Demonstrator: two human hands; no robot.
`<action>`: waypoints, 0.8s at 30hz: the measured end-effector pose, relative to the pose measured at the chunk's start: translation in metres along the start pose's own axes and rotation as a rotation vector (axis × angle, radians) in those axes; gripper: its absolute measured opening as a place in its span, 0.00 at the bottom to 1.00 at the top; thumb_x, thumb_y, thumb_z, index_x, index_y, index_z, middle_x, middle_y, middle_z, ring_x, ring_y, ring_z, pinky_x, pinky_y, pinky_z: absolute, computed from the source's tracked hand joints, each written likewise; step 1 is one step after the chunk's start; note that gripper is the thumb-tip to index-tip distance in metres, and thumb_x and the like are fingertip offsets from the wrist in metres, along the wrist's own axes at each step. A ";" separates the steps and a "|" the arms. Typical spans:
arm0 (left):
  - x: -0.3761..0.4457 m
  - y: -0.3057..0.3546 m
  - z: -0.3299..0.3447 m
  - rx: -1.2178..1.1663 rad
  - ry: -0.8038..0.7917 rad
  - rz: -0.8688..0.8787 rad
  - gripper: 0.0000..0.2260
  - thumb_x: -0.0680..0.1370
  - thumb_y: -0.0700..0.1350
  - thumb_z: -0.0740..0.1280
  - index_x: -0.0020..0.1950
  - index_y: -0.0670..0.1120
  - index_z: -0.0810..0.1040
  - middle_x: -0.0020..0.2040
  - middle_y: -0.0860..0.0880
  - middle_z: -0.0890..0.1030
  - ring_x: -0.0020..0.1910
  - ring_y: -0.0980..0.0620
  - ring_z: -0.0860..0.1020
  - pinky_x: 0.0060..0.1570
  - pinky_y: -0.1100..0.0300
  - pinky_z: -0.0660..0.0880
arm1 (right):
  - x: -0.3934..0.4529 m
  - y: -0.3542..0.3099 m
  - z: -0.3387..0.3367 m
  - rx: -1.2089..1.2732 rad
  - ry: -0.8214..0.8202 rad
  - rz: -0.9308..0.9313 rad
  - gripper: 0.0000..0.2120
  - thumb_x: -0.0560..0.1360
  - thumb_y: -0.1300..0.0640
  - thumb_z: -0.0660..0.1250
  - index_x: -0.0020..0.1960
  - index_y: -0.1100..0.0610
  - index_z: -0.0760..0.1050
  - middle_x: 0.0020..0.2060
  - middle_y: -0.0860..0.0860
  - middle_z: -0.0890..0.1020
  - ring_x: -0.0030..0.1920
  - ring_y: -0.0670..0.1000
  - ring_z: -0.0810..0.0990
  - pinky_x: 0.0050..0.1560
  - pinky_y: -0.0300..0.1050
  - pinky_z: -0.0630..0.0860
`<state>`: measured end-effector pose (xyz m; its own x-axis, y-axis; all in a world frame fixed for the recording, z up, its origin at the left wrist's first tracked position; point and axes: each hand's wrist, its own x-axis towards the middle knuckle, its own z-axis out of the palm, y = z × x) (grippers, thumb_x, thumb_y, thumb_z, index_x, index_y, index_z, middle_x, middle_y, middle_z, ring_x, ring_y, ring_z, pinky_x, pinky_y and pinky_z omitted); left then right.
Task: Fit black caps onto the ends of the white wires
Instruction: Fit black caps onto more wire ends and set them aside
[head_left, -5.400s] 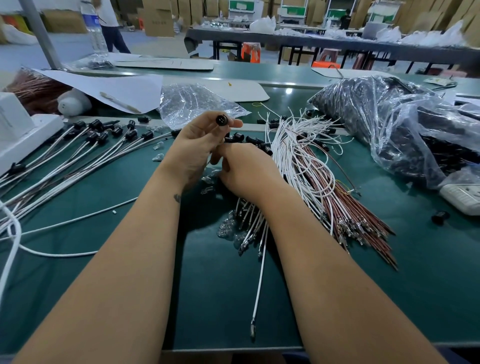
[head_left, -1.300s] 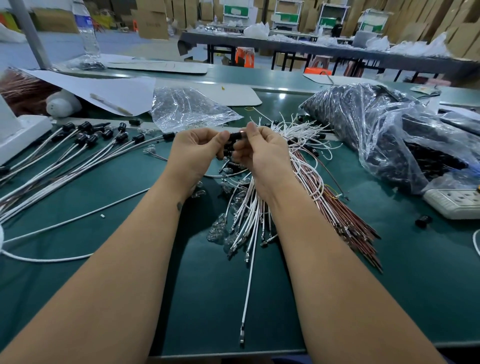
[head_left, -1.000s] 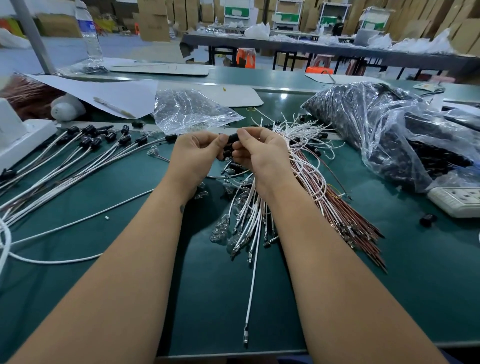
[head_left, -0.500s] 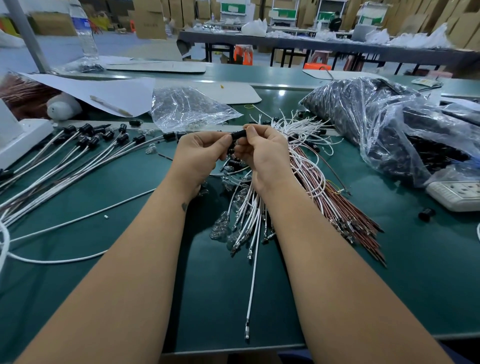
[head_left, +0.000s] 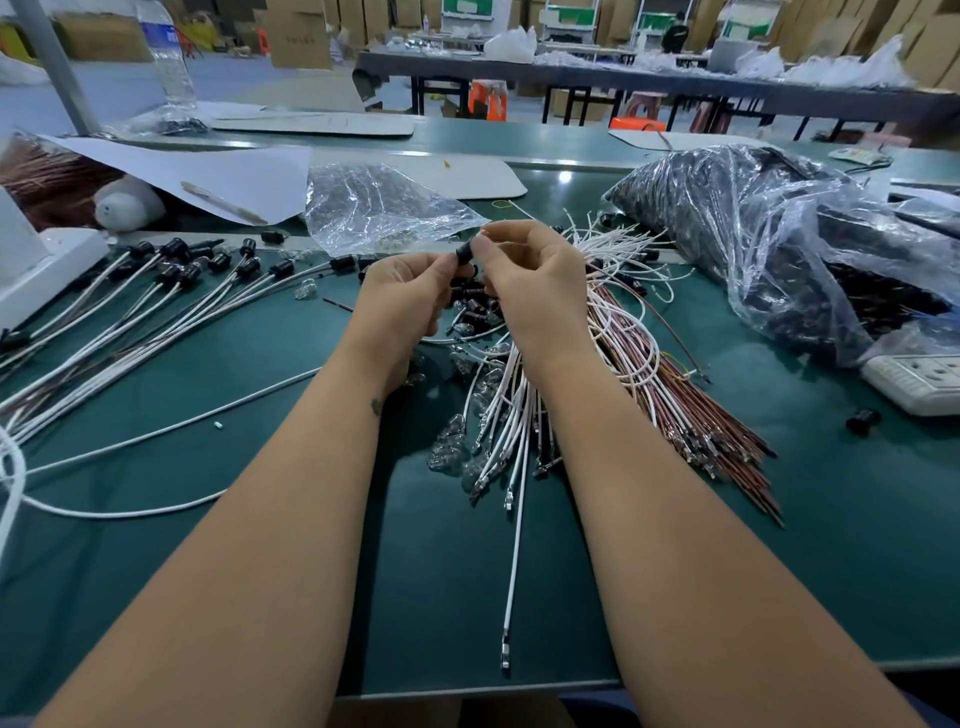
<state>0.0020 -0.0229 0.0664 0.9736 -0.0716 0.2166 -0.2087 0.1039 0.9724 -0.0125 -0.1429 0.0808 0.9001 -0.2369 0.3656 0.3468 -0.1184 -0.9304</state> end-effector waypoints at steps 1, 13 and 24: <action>0.000 0.000 0.001 0.003 -0.001 0.006 0.13 0.82 0.41 0.61 0.38 0.46 0.79 0.23 0.56 0.65 0.24 0.57 0.59 0.24 0.67 0.58 | -0.001 0.001 0.001 -0.060 0.010 -0.043 0.05 0.74 0.61 0.72 0.48 0.57 0.79 0.34 0.45 0.81 0.35 0.43 0.80 0.45 0.44 0.81; 0.000 -0.004 0.001 -0.020 -0.004 0.071 0.06 0.76 0.42 0.70 0.41 0.42 0.83 0.30 0.50 0.82 0.24 0.58 0.67 0.26 0.68 0.65 | 0.000 0.006 0.008 -0.120 0.070 -0.021 0.07 0.75 0.57 0.70 0.45 0.59 0.75 0.39 0.57 0.81 0.43 0.58 0.82 0.47 0.59 0.80; -0.005 -0.003 0.009 0.126 0.041 0.137 0.06 0.76 0.35 0.68 0.47 0.31 0.81 0.25 0.54 0.80 0.21 0.64 0.72 0.27 0.76 0.66 | 0.003 0.010 0.010 -0.024 0.032 0.083 0.12 0.78 0.61 0.67 0.38 0.57 0.68 0.41 0.65 0.79 0.39 0.62 0.81 0.34 0.48 0.81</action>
<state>-0.0026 -0.0316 0.0629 0.9376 -0.0241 0.3469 -0.3473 -0.0150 0.9376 -0.0040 -0.1350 0.0720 0.9167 -0.2773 0.2878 0.2643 -0.1197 -0.9570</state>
